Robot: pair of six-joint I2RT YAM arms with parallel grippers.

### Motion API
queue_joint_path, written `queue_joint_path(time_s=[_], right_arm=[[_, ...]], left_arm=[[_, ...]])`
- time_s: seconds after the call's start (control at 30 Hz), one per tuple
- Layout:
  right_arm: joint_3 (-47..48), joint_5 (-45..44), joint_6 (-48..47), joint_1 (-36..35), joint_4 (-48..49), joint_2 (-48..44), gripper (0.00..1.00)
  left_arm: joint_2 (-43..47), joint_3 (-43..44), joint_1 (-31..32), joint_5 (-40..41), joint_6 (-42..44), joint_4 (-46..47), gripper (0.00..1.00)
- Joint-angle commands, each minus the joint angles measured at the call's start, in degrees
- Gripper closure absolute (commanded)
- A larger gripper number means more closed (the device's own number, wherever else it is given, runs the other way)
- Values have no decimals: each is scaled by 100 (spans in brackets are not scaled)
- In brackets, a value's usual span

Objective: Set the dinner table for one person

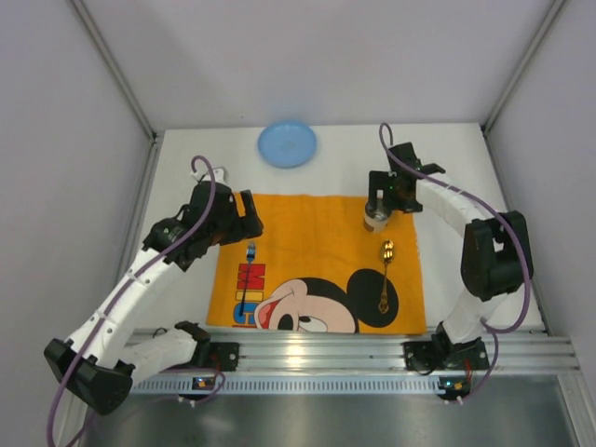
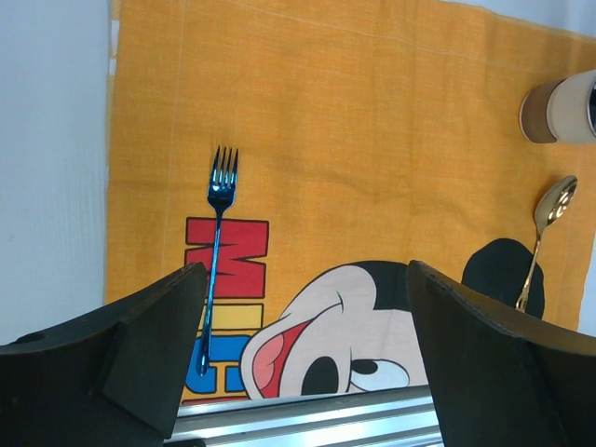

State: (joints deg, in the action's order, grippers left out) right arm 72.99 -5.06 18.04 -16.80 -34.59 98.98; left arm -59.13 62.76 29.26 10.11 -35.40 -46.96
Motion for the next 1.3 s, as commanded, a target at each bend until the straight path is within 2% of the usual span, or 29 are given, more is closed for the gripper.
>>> queue_joint_path(time_s=[0.0,0.17,0.33,0.43,0.6,0.77,1.0,1.1,1.27], right_arm=[[680,-381,-73,-192,-178,-431,0],[1541,-601,-81,-263,-707,-1187,0],[1552,-611,-169,-254,-1049,-1916,0],[1254,-392,-161,-254,-1278,-2495,0],[261,-39,50,-263,-1366,-3226,0],[-652,93,-46,-263,-1235,-3920,0],[-1076,5,-144,-245,-1111,-3887,0],[-848,49,198,-236,-1173,-3509,0],[-296,278,551,-245,-1120,-2597,0]], left_arm=[[-89,209,-16,35,-72,-6,6],[-695,675,-34,140,-11,152,1],[-1872,1554,-130,404,-388,696,2],[-2584,1932,-244,273,-705,1222,2],[-3918,2555,-578,27,-1468,1505,5],[-4878,2925,-877,-465,-1646,2409,6],[-6573,4347,-1255,-984,-1645,2858,8],[-7128,5042,-1431,-950,-1848,2536,8],[-7796,5605,-1633,-695,-2040,2359,9]])
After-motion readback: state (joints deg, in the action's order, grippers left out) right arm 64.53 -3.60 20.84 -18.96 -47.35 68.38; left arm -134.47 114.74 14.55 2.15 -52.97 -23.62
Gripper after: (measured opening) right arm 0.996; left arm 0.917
